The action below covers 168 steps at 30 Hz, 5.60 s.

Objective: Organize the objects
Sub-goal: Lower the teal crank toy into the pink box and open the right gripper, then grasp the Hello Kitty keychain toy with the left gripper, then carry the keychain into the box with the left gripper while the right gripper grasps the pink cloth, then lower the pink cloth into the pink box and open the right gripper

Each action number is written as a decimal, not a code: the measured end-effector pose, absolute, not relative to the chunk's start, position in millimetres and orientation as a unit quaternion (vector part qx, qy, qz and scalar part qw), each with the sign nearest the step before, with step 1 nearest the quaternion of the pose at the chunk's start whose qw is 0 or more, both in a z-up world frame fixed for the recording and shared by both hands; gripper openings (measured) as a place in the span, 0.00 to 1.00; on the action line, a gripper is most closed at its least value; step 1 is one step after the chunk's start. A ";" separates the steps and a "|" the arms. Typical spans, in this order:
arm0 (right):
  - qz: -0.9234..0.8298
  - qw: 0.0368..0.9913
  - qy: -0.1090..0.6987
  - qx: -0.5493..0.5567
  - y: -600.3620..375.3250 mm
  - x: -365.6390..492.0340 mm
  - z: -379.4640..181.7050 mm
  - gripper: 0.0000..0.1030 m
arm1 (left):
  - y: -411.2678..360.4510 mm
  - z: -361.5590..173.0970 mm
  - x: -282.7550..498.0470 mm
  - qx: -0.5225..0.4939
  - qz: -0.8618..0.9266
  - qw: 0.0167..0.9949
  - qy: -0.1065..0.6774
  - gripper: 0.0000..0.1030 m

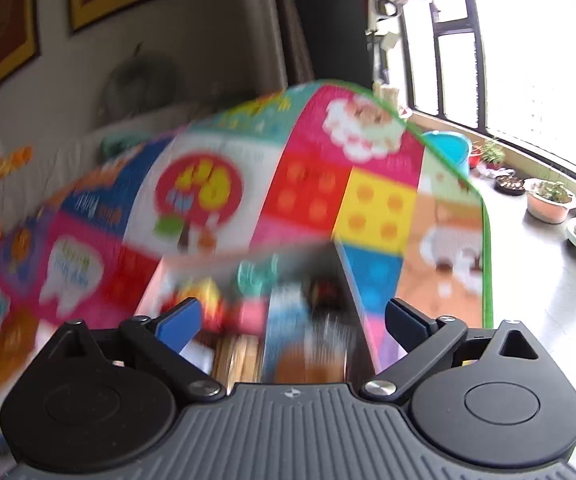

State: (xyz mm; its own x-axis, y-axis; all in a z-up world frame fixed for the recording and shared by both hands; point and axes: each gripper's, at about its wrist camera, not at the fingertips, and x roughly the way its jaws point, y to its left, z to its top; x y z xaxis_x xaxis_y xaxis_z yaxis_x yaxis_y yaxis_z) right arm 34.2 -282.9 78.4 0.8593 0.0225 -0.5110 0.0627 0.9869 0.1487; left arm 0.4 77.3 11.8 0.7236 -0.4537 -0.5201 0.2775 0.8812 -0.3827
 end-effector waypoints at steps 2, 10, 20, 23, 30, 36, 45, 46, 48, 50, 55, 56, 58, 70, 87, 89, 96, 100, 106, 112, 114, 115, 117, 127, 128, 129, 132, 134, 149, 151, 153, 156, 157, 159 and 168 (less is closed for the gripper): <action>0.008 0.959 0.276 0.067 -273.4 11.9 64.7 1.00 | 72.2 12.6 -1.7 -0.133 -0.207 0.917 0.314 0.38; 0.057 0.924 0.374 0.051 -235.0 -19.2 -0.8 1.00 | 42.2 14.3 -10.7 -0.075 -0.235 0.915 0.320 0.38; 0.053 0.927 0.371 -0.002 -220.3 -21.6 -7.0 1.00 | -0.2 30.0 -20.9 0.033 -0.294 0.909 0.292 0.38; 0.054 0.927 0.371 -0.004 -220.5 -21.8 -7.4 1.00 | -8.1 37.1 -17.0 0.036 -0.287 0.913 0.286 0.38; 0.056 0.929 0.367 -0.002 -221.4 -23.5 -7.4 1.00 | 0.7 35.8 -6.1 -0.002 -0.239 0.922 0.303 0.38; 0.057 0.929 0.366 -0.001 -222.4 -23.8 -7.3 1.00 | -23.5 42.6 -9.2 0.031 -0.297 0.903 0.310 0.38; 0.044 0.942 0.331 0.025 -250.2 -40.7 6.0 1.00 | -40.8 36.0 3.0 -0.016 -0.253 0.897 0.362 0.38; 0.030 0.945 0.324 0.037 -256.9 -41.9 6.7 1.00 | -42.5 33.3 6.8 -0.021 -0.244 0.897 0.368 0.38; 0.018 0.945 0.318 0.069 -267.5 -42.4 4.9 1.00 | -47.0 28.7 15.3 -0.034 -0.230 0.897 0.377 0.39; 0.011 0.947 0.313 0.076 -269.1 -42.9 4.8 1.00 | -52.6 26.5 22.2 -0.038 -0.227 0.897 0.377 0.40; 0.017 0.952 0.299 0.066 -263.3 -47.9 5.2 1.00 | -67.4 24.6 38.1 -0.015 -0.216 0.902 0.373 0.51; 0.017 0.952 0.297 0.067 -263.1 -48.2 4.9 1.00 | -69.5 24.4 39.9 -0.011 -0.216 0.903 0.372 0.54; 0.016 0.952 0.296 0.073 -264.8 -48.9 5.1 1.00 | -73.5 23.0 41.2 -0.001 -0.216 0.902 0.373 0.57; 0.013 0.952 0.295 0.083 -268.2 -49.5 4.9 1.00 | -51.2 30.1 -27.1 0.131 -0.315 0.868 0.361 0.58; 0.011 0.949 0.305 0.080 -266.2 -47.3 3.0 1.00 | -42.1 16.1 -52.0 0.136 -0.325 0.867 0.354 0.60; 0.007 0.949 0.309 0.068 -262.2 -46.2 3.2 1.00 | -24.7 17.2 -58.6 0.120 -0.312 0.874 0.353 0.60; 0.107 0.960 0.260 -0.008 -183.9 -52.8 39.6 1.00 | 76.8 14.0 -39.1 -0.030 -0.137 0.929 0.342 0.60; 0.173 0.950 0.257 -0.044 -118.8 -14.2 63.7 0.93 | 90.2 11.4 -38.4 -0.062 -0.126 0.935 0.327 0.60; 0.174 0.927 0.328 -0.049 -42.5 88.0 48.6 0.78 | 101.4 8.4 -40.8 -0.100 -0.138 0.932 0.319 0.60; 0.156 0.908 0.381 -0.076 -19.5 122.5 24.0 0.30 | 107.0 6.5 -42.1 -0.123 -0.145 0.930 0.315 0.60; 0.167 0.910 0.370 -0.082 -26.4 103.2 32.7 0.26 | 108.6 6.1 -42.3 -0.129 -0.146 0.929 0.314 0.60; 0.176 0.911 0.363 -0.085 -32.8 89.5 38.4 0.25 | 109.1 6.0 -42.2 -0.130 -0.146 0.929 0.314 0.60; 0.193 0.911 0.356 -0.081 -52.3 56.6 51.5 0.25 | 108.5 5.8 -42.5 -0.129 -0.145 0.930 0.314 0.60; 0.094 0.961 0.257 -0.046 -201.7 -105.2 98.9 0.25 | 85.9 18.1 -37.4 -0.081 -0.128 0.931 0.333 0.60; 0.075 0.966 0.244 -0.040 -215.2 -114.1 100.7 0.25 | 81.1 27.1 -32.9 -0.086 -0.144 0.927 0.334 0.59; 0.061 0.970 0.235 -0.030 -228.6 -119.8 102.6 0.25 | 74.2 40.1 -28.2 -0.084 -0.159 0.927 0.329 0.59; 0.039 0.977 0.212 0.001 -263.0 -127.6 107.6 0.25 | 42.1 99.2 -13.2 -0.057 -0.202 0.937 0.280 0.60; 0.032 0.980 0.198 0.014 -278.4 -128.4 108.7 0.25 | 18.7 140.2 1.8 -0.062 -0.235 0.936 0.253 0.60; 0.022 0.980 0.185 0.072 -322.5 -120.7 93.3 0.25 | -128.2 98.9 106.5 -0.092 -0.309 0.887 0.330 0.57; 0.022 0.981 0.181 0.067 -324.7 -121.1 99.4 0.25 | -116.2 97.3 108.3 -0.109 -0.304 0.888 0.327 0.57; 0.028 0.980 0.186 0.067 -325.9 -114.6 106.5 0.25 | -100.9 102.8 107.5 -0.121 -0.296 0.892 0.319 0.57; 0.053 0.977 0.192 0.073 -327.3 -94.5 124.4 0.25 | -72.0 109.7 93.1 -0.124 -0.293 0.900 0.296 0.57; 0.064 0.975 0.198 0.080 -327.9 -81.7 133.0 0.25 | -62.2 109.9 86.2 -0.124 -0.291 0.902 0.293 0.57; 0.072 0.970 0.214 0.093 -329.1 -46.7 150.6 0.25 | -47.1 106.3 74.2 -0.130 -0.288 0.902 0.294 0.57; -0.018 0.926 0.361 0.110 -308.7 150.4 139.8 0.28 | 0.5 57.6 68.1 -0.186 -0.290 0.876 0.338 0.57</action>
